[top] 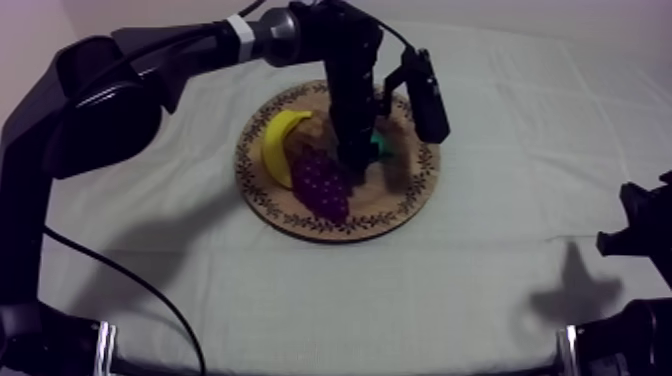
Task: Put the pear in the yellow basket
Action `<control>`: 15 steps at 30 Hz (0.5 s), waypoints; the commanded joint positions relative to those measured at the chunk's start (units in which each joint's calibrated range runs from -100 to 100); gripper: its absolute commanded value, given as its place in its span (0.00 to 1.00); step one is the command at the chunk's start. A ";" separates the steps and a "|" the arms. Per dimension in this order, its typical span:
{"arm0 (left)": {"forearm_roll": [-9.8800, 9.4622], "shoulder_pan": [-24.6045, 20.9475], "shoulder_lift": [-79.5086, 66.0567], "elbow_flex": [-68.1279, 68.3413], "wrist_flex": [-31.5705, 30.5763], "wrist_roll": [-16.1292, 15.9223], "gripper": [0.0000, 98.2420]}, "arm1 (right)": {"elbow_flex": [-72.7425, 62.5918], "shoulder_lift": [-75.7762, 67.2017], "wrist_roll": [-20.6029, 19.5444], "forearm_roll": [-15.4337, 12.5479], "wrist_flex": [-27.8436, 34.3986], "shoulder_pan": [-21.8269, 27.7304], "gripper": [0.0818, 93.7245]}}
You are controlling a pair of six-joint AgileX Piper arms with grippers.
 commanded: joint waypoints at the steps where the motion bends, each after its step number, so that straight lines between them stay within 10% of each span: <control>1: 0.08 -0.01 -0.47 0.81 -0.70 0.08 0.66 | -0.01 -0.01 0.00 0.00 0.00 -0.02 0.00; 15: -2.13 0.74 -13.43 11.15 -2.00 4.74 0.54 | -0.01 -0.01 0.00 0.00 0.00 -0.02 0.00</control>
